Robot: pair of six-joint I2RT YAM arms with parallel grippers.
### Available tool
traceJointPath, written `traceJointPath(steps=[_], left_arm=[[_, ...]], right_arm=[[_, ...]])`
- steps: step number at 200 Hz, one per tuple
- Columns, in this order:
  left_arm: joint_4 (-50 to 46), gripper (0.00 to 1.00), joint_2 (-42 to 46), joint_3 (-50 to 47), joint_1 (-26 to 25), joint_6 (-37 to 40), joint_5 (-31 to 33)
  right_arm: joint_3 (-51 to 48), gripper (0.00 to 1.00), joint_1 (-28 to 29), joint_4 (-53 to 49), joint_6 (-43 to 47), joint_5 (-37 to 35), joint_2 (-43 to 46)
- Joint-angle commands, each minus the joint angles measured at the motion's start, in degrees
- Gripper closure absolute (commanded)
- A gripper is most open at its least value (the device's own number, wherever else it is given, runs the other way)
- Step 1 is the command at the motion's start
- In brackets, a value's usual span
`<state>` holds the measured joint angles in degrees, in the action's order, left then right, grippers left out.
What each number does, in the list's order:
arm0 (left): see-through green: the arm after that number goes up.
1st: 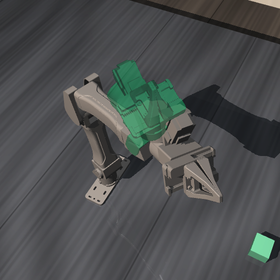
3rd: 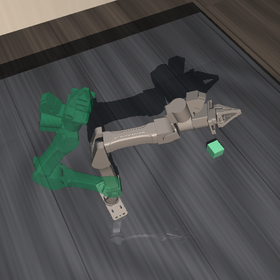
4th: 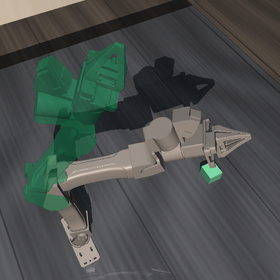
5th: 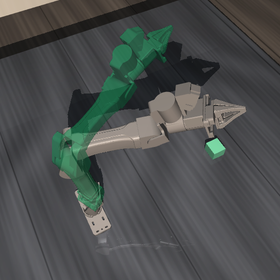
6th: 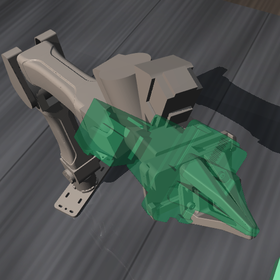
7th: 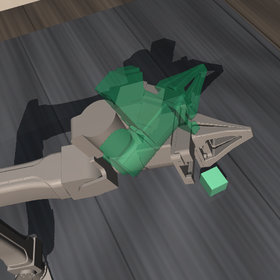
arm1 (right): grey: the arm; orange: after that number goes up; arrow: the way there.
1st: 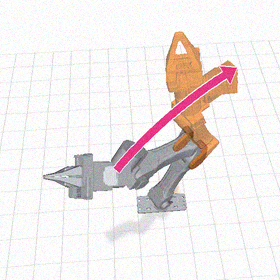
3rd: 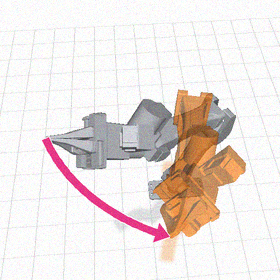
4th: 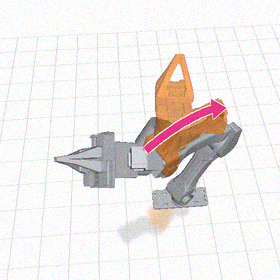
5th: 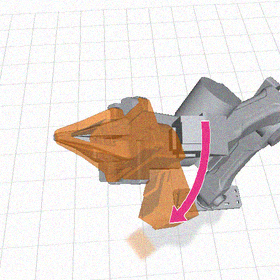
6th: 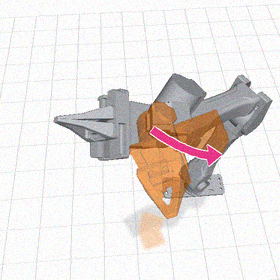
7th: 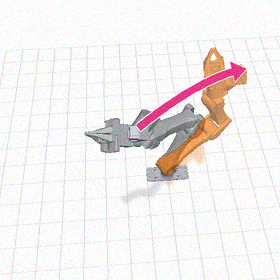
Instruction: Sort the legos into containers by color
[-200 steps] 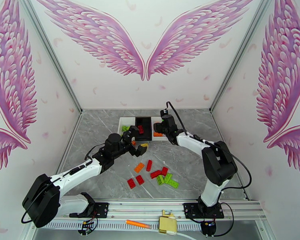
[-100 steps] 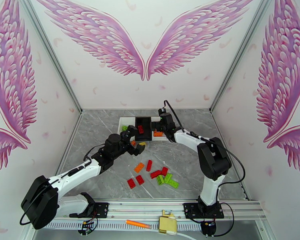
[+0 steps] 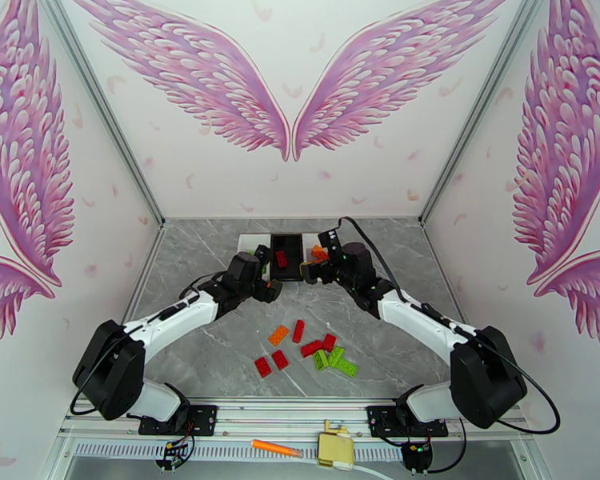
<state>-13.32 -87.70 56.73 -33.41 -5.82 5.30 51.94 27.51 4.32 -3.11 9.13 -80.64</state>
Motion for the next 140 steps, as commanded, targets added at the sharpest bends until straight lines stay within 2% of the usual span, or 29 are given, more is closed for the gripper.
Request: traceJointPath(steps=[1, 23, 39, 71, 80, 105, 140], left_arm=[[-7.3, 0.12, -4.2, 4.4, 0.9, -1.5, 1.5], [-8.1, 0.17, -8.1, 6.7, 1.7, -1.5, 1.2], [-7.5, 0.25, -10.5, 7.4, 2.2, -2.1, 1.2], [-7.9, 0.27, -14.8, 9.8, 2.7, -2.4, 0.0], [-8.2, 0.32, -16.1, 10.6, 2.8, -2.4, -0.4], [-8.3, 0.35, -18.9, 12.1, 2.7, -2.6, -0.7], [-9.3, 0.50, -21.8, 14.1, 2.8, -2.4, -0.7]], right_arm=[[-1.8, 0.02, 1.5, -0.3, 2.6, 5.1, 2.4], [-2.2, 0.02, 2.6, -1.0, 2.9, 5.7, 2.9], [-2.2, 0.02, 2.9, -1.0, 2.9, 5.7, 2.8], [-1.8, 0.02, 3.0, -1.0, 2.9, 5.6, 2.1], [-1.8, 0.02, 3.1, -1.0, 2.9, 5.6, 2.0], [-1.8, 0.02, 3.1, -1.0, 2.7, 5.5, 1.8], [-2.1, 0.01, 3.1, -0.9, 2.6, 5.0, 1.7]])
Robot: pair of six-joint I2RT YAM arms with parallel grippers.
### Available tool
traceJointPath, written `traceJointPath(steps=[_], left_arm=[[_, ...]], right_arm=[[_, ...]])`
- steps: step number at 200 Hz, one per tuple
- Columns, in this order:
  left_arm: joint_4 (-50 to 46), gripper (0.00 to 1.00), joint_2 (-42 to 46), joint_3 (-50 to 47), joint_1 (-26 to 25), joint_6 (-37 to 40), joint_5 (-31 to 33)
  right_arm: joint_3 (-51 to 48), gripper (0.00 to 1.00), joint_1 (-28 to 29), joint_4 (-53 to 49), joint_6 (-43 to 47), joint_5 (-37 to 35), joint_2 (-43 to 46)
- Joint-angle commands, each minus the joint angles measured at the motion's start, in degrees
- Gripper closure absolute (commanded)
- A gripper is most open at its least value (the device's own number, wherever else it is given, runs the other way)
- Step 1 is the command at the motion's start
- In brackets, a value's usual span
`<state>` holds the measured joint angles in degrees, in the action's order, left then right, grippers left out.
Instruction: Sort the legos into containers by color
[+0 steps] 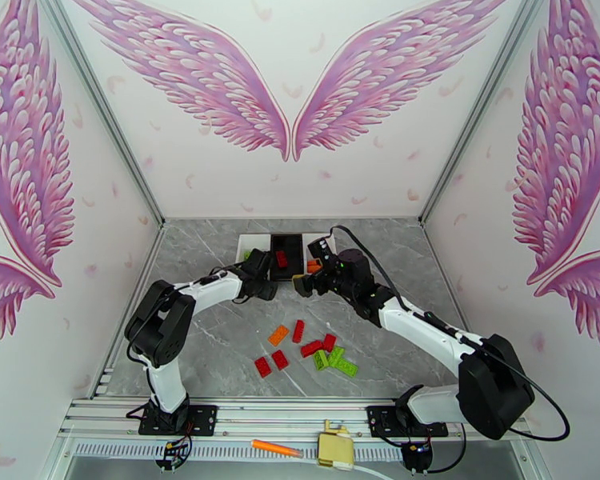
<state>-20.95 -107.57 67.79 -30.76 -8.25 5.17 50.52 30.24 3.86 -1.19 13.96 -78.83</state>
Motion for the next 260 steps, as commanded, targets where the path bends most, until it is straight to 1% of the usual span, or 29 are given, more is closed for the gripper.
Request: traceJointPath(steps=[1, 5, 11, 16, 57, 71, 78, 85, 91, 120, 142, 158, 171, 197, 228, 260], left_arm=[[-1.7, 0.50, -1.9, 3.1, 0.2, 0.0, -0.5], [-1.7, 0.52, -2.1, 3.2, 0.2, 0.0, -0.4], [-1.7, 0.57, -2.3, 3.3, 0.3, -0.1, -0.4], [-1.7, 0.59, -2.4, 3.3, 0.2, -0.1, -0.4], [-1.6, 0.63, -3.3, 3.2, 0.3, 0.1, 0.5], [-1.6, 0.72, -3.2, 3.0, 0.3, 0.0, 0.7], [-1.4, 0.73, -3.0, 2.8, 0.2, 0.0, 0.8], [-1.2, 0.77, -2.7, 2.6, 0.3, -0.2, 0.8], [-1.0, 0.78, -2.3, 2.4, 0.2, -0.2, 0.8], [1.5, 0.79, 1.6, 0.1, 0.0, -0.5, 0.7], [5.8, 0.79, 7.0, -3.4, -0.6, -0.7, 0.7], [11.0, 0.78, 11.2, -6.5, -1.0, -1.6, 0.2], [15.4, 0.78, 14.1, -8.6, -1.4, -2.5, -1.3], [23.8, 0.78, 17.3, -10.7, -2.2, -3.6, -4.2], [33.2, 0.78, 15.9, -9.8, -3.5, -3.6, -5.4], [38.7, 0.78, 9.5, -4.3, -4.8, -2.9, -6.4]], right_arm=[[-0.7, 0.01, 0.4, -0.4, 0.7, 0.2, 0.0], [-0.8, 0.01, 0.4, -0.3, 0.8, 0.0, 0.0], [-0.9, 0.01, 0.4, -0.2, 0.7, -0.1, 0.0], [-1.0, 0.01, 0.4, -0.2, 0.7, -0.3, 0.0], [-2.0, 0.01, 0.4, 0.2, 0.2, -1.0, 0.5], [-2.0, 0.00, 0.4, 0.2, 0.1, -1.2, 0.8], [-2.0, 0.00, 0.4, 0.2, 0.1, -1.2, 1.0], [-2.0, 0.00, 0.4, 0.1, 0.1, -1.3, 1.1], [-2.1, 0.00, 0.4, 0.0, 0.1, -1.4, 1.3], [-2.8, 0.00, 0.4, 0.2, -0.2, -2.0, 2.8], [-4.0, 0.00, 0.4, 1.1, -0.9, -2.9, 4.4], [-5.3, 0.01, 0.4, 2.3, -1.7, -3.9, 5.6], [-6.3, 0.01, 0.4, 3.1, -2.4, -5.6, 6.4], [-8.0, 0.02, 0.3, 4.7, -3.6, -9.3, 8.4], [-9.5, 0.02, -0.1, 5.3, -5.0, -12.3, 10.5], [-10.9, 0.02, -1.1, 4.2, -6.6, -14.9, 12.7]])
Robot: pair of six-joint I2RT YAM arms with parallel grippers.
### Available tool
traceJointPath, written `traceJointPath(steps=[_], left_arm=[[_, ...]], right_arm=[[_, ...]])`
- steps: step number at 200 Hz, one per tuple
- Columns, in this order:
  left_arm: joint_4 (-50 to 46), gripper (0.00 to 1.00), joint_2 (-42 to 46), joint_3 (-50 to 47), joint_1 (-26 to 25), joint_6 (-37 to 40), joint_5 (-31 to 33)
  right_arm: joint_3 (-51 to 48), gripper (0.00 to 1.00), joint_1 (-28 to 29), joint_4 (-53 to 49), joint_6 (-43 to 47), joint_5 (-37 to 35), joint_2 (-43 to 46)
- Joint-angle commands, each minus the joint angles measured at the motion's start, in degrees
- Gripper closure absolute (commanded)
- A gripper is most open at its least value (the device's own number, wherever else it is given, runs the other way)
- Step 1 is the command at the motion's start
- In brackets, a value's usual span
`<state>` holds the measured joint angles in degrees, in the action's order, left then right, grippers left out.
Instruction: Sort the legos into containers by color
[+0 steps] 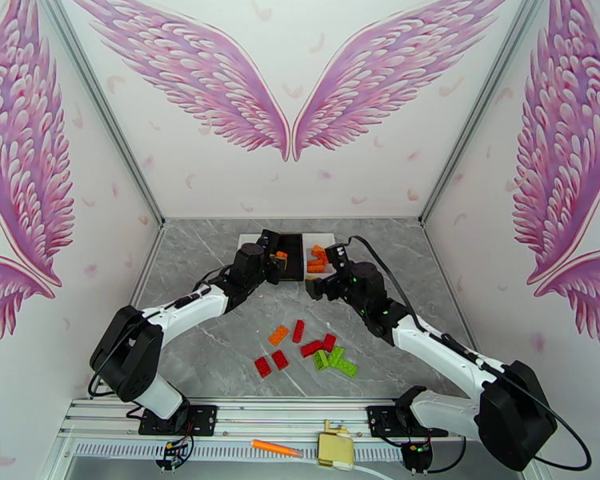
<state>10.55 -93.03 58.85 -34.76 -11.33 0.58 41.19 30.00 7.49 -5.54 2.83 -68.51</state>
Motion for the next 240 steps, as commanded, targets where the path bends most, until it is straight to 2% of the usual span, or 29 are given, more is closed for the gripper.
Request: traceJointPath(steps=[1, 48, 81, 128, 146, 166, 192, 240], left_arm=[[7.3, 0.78, -5.2, 4.9, -0.8, 0.2, -1.9], [8.0, 0.78, -17.9, 17.8, -1.4, -0.8, -3.4], [5.1, 0.78, -26.4, 26.9, -1.4, -1.3, -4.3], [1.7, 0.77, -34.1, 36.2, -1.4, -1.4, -5.3], [0.8, 0.73, -35.6, 38.4, -1.4, -1.4, -5.6], [0.2, 0.67, -35.3, 39.1, -1.4, -1.6, -6.0], [0.8, 0.52, -31.7, 36.5, -1.3, -1.2, -6.3], [4.0, 0.30, -18.6, 23.8, -1.3, -0.6, -3.2]], right_arm=[[-1.7, 0.02, -0.8, 0.6, -2.3, -3.8, 2.5], [-3.3, 0.02, -1.8, -1.4, -2.5, -4.6, 6.1], [-3.8, 0.02, -2.3, -3.8, -1.9, -5.4, 8.3], [-4.4, 0.02, -2.8, -5.8, -1.9, -5.8, 9.9], [-3.5, 0.02, -2.9, -7.3, -1.9, -5.6, 9.6], [-1.6, 0.02, -2.9, -10.1, -2.6, -6.0, 8.9], [0.1, 0.02, -2.9, -12.8, -2.9, -5.6, 7.8], [3.7, 0.03, -2.4, -18.8, 1.7, 0.8, 4.7]])
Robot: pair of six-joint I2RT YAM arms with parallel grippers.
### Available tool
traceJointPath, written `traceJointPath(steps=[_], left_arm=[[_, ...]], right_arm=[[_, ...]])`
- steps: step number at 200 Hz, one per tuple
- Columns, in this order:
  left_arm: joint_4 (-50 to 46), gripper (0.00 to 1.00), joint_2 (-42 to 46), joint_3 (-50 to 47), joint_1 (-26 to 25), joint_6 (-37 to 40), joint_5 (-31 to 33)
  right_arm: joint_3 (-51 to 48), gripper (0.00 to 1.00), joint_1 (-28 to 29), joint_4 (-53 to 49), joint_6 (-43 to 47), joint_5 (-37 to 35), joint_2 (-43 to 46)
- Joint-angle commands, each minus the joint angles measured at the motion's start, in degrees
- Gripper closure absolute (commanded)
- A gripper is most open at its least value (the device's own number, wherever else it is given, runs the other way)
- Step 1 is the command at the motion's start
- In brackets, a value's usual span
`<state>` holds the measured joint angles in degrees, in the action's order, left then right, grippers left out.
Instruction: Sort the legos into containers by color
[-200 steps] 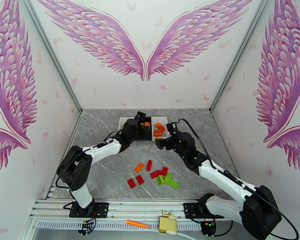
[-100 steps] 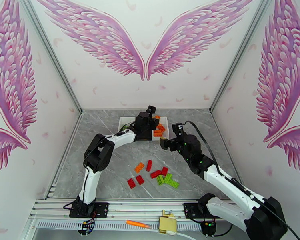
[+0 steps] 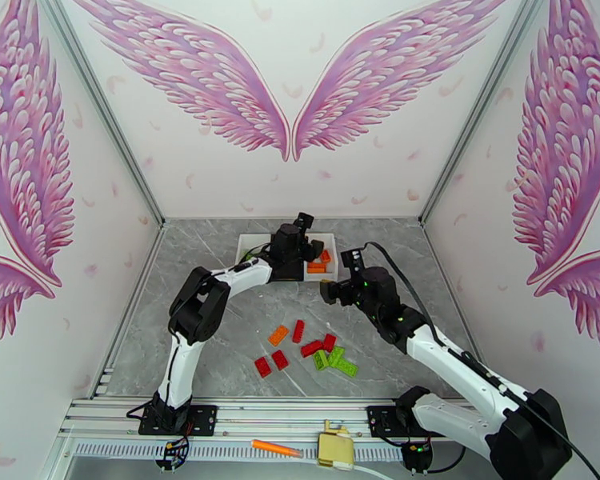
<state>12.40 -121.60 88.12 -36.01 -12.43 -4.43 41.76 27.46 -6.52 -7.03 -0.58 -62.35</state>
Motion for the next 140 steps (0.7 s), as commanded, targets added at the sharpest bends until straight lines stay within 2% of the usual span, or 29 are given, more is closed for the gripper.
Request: traceJointPath(steps=[1, 37, 70, 108, 140], left_arm=[[2.2, 0.29, 10.3, -5.8, 0.0, 0.5, 1.9], [3.6, 0.10, 21.5, -18.2, 1.8, -2.1, 3.6], [3.4, 0.02, 32.0, -29.5, 6.4, -4.7, 2.7], [-0.8, 0.01, 41.5, -37.3, 11.8, -4.6, 4.0], [-1.2, 0.01, 45.1, -40.7, 15.8, -4.7, 5.3]], right_arm=[[3.2, 0.03, 0.2, -4.9, 3.5, 4.4, -1.5], [7.8, 0.02, 3.3, -13.1, 13.4, 9.1, -4.6], [13.6, 0.01, 8.1, -22.1, 23.2, 7.0, -10.0], [20.2, 0.01, 14.1, -30.1, 29.4, 4.2, -18.6], [24.5, 0.01, 18.7, -34.2, 32.9, 4.2, -25.4]])
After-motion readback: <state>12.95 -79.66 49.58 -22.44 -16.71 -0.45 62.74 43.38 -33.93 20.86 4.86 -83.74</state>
